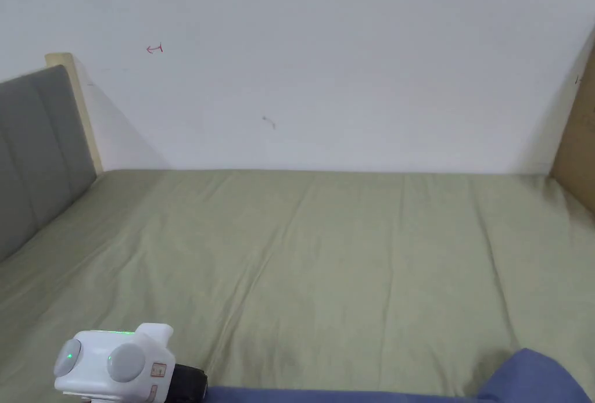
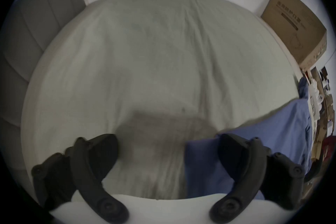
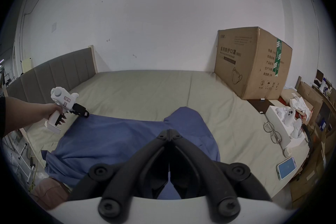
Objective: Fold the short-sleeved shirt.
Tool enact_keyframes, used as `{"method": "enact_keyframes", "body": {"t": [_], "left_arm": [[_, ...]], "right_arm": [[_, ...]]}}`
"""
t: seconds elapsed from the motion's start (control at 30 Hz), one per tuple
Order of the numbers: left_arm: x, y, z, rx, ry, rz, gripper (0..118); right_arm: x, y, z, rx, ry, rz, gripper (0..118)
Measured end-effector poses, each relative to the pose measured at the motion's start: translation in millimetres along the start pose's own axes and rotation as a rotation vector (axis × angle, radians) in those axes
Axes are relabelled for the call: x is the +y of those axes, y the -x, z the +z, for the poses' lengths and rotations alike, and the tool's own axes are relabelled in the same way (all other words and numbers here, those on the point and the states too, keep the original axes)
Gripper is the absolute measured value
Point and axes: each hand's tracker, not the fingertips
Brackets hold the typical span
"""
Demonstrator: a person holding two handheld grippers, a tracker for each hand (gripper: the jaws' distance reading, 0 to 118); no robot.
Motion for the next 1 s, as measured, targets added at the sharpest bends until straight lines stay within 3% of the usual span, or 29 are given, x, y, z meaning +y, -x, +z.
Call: {"method": "enact_keyframes", "body": {"t": [0.1,0.17,0.27,0.33,0.37,0.4,0.53,0.6,0.63,0.67,0.7,0.77,0.93,1.0], "left_arm": [[-22.1,-7.3,1.3,0.01,-0.059,-0.066,118],[-29.4,-13.9,8.2,0.06,-0.124,-0.019,108],[-38.2,-35.5,23.9,0.084,-0.138,-0.035,71],[-43.9,-46.7,37.9,0.095,-0.182,-0.067,55],[-45.2,-50.2,40.5,0.081,-0.184,-0.082,14],[-44.2,-53.0,40.3,0.057,-0.191,-0.092,4],[-32.7,-47.6,42.7,0.08,-0.14,-0.094,4],[-29.0,-45.1,57.6,0.063,-0.165,-0.053,3],[-27.2,-45.2,66.4,0.051,-0.192,-0.045,4],[-25.6,-46.0,73.7,0.037,-0.208,-0.055,4],[-25.1,-47.1,81.5,0.037,-0.228,-0.079,4],[-24.4,-49.4,93.5,0.043,-0.242,-0.118,4],[-30.9,-58.1,110.4,0.038,-0.244,-0.139,4],[-30.6,-56.5,105.8,0.042,-0.234,-0.137,4]], "right_arm": [[-6.3,-0.2,-12.5,0.002,0.031,-0.013,0],[-9.7,-1.0,-17.2,0.009,0.048,-0.033,0],[-13.2,-4.3,-19.2,0.018,0.062,-0.063,0],[-9.2,-8.8,-19.7,0.031,0.07,-0.109,0],[-3.3,-14.5,-21.5,0.071,0.071,-0.143,0],[4.6,-21.8,-24.6,0.103,0.066,-0.172,0],[55.0,-67.8,-65.7,0.146,0.052,-0.33,0],[78.1,-89.8,-111.8,0.182,0.137,-0.333,2],[83.8,-100.8,-140.6,0.197,0.202,-0.312,27],[86.3,-109.8,-165.4,0.173,0.254,-0.299,90],[83.6,-116.5,-195.6,0.122,0.322,-0.291,118],[73.7,-134.0,-248.8,0.103,0.461,-0.254,116],[21.2,-156.7,-336.1,-0.081,0.725,-0.192,115],[4.2,-158.2,-345.1,-0.14,0.775,-0.188,100]]}}
